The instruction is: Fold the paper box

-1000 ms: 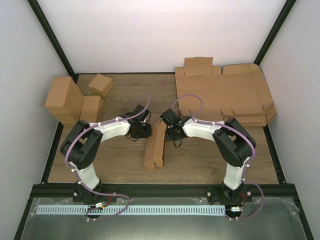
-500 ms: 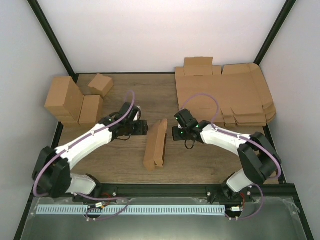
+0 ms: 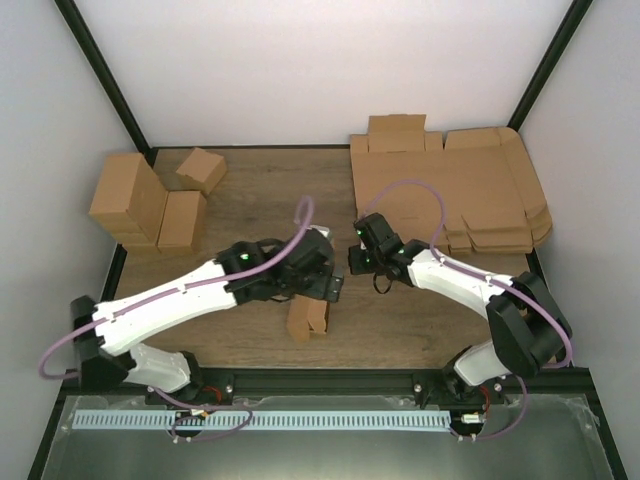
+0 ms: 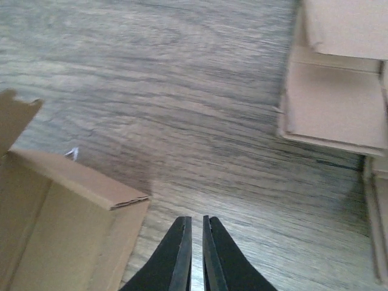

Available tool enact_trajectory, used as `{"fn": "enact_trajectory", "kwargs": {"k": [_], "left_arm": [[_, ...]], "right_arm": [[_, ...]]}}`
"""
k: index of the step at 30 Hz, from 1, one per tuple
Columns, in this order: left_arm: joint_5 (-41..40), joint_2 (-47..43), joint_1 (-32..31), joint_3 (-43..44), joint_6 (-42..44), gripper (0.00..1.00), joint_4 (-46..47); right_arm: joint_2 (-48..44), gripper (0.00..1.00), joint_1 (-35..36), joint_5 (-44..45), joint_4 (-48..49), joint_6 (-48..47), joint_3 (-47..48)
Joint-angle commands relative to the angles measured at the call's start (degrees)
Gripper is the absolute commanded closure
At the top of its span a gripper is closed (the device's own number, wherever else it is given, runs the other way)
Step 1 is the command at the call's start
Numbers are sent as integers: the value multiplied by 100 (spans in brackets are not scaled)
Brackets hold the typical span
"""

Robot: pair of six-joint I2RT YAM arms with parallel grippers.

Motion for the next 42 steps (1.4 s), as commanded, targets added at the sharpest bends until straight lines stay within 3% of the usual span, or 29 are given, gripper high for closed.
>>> {"fn": "enact_trajectory", "kwargs": {"k": [1,6,10,13,15,19,25,30,35,38,42], "left_arm": [[-1356,942,-619,621,-802,0,-1155],[-1566,1380,-761,675,-1012,1,-1117],[-1917,1528,-764,645,-1168,13,-1275],[-1939,1687,-768,677,-1080,35,-1273],[-1979,1796,-844,878,-1102,61,-1377],[-2230,2020,-1001,1356,-1059,95,-1766],[-2229,2010,-1077,1590,-107,96,-1756],[-1900,1423,-1038,1226,1097,96,-905],[-602,1058,-482,936,1936,96,-279],[351,842,109,733,2245,96,-64],[1314,758,604,684,2662,96,-132]], "right_arm": [[-161,91,-95,703,-254,587,169],[-610,90,-293,767,-254,765,-154],[-945,90,-436,798,-285,736,-322],[-1106,90,-453,878,-304,725,-410],[-1123,90,-453,886,-304,729,-427],[-1034,90,-461,829,-303,722,-370],[-1136,90,-462,641,-193,349,-364],[-1869,89,-462,395,-65,40,-731],[-2723,87,-462,-199,249,-278,-1311],[-3270,75,-458,-521,554,-292,-1583],[-4130,45,-462,-1393,1468,-835,-2262]]}}
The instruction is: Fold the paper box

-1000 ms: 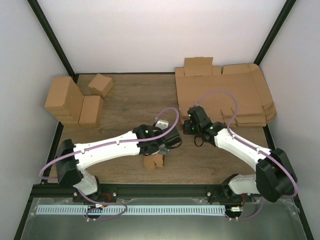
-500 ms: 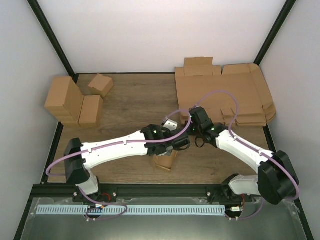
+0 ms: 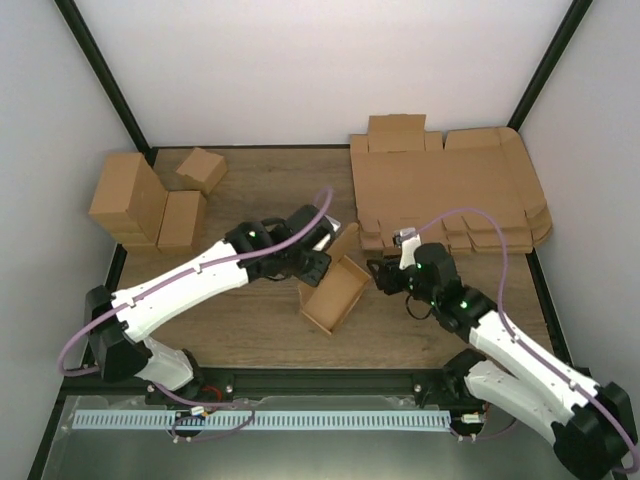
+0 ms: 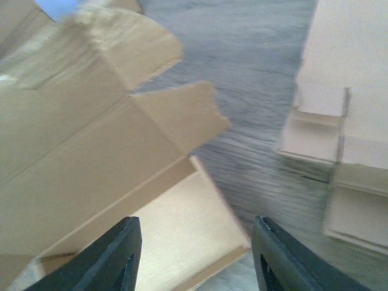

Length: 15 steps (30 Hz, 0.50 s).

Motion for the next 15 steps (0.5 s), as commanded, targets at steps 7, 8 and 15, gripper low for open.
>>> {"fn": "enact_trajectory", "kwargs": {"k": [7,8,15], "left_arm": [[1453,-159,403,4,1023,96,-196],[1350,-185,412,14,1028,96,-266],[1484,-662,598,-199,1028,96,-332]], "right_arm": [[-1548,0,-20,-1888,2347,-1288,-1216],[-1416,0,-19,-1880,2375,-1344,-1117],[113,0,-15,-2238,1606,-2615,-29]]}}
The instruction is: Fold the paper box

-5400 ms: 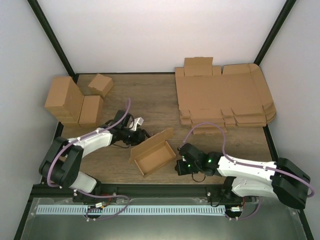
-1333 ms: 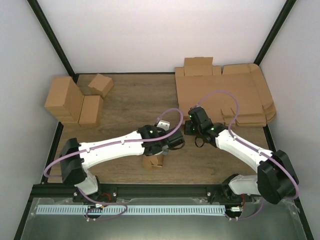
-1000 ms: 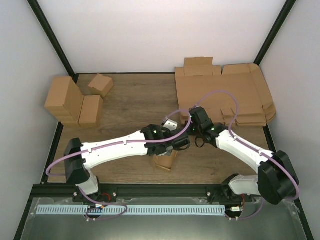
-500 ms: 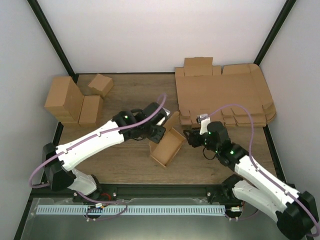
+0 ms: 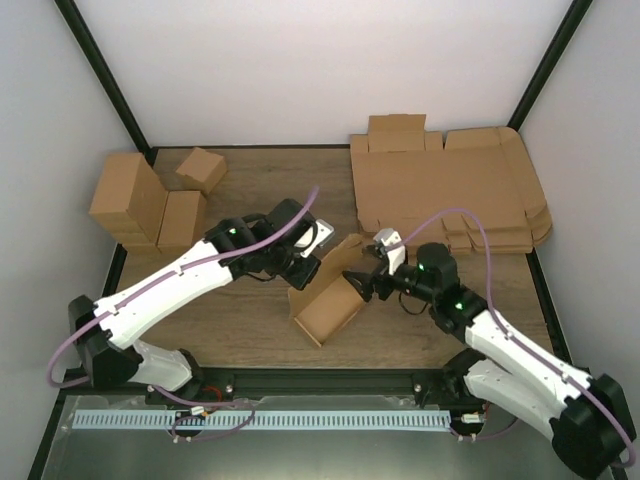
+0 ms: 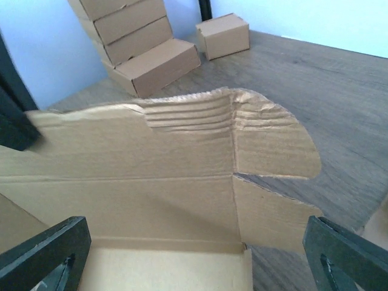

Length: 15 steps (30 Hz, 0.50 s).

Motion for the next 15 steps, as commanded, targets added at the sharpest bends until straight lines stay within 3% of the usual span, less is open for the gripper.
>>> {"fn": "enact_trajectory", "kwargs": {"k": [1,15], "left_arm": [[198,-414,91,-125,145,96,-98],[338,-1065,91,-375,368,96,-409]], "right_arm": [[749,1,-15,-565,-356,-1160,865],[1000,2,-16,-570,-768,-2414,1274]]}}
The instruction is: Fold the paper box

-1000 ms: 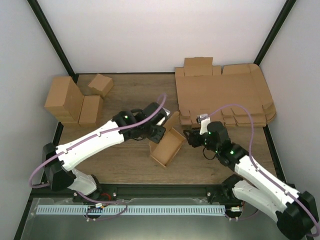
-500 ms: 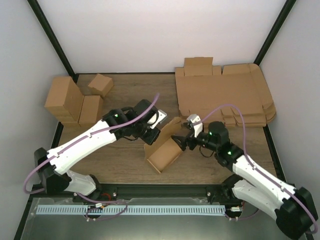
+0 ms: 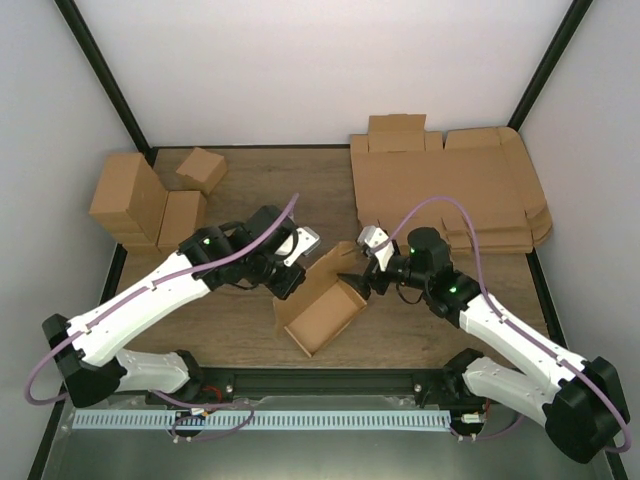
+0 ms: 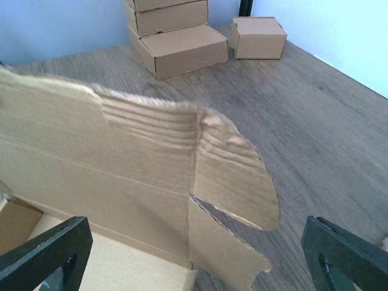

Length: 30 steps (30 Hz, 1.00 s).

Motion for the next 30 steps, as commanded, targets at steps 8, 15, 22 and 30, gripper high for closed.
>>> {"fn": "enact_trajectory", "kwargs": {"k": [8,15,22,30], "left_arm": [[375,-557,22,-64,382,96,-274],[447,-654,15,-37,411,96,-277],[69,-660,18,-45,241,96,-252],[-22,-577,14,36,190,96,-174]], "right_arm": [[71,11,-18,-631,-243,-1061,480],[607,35,-18,-1183,-887,-1134,1058],[608,56,-16,-1037,-1286,-1178,1161],[575,68,-19,-1004,-1636,-1269,1186]]}}
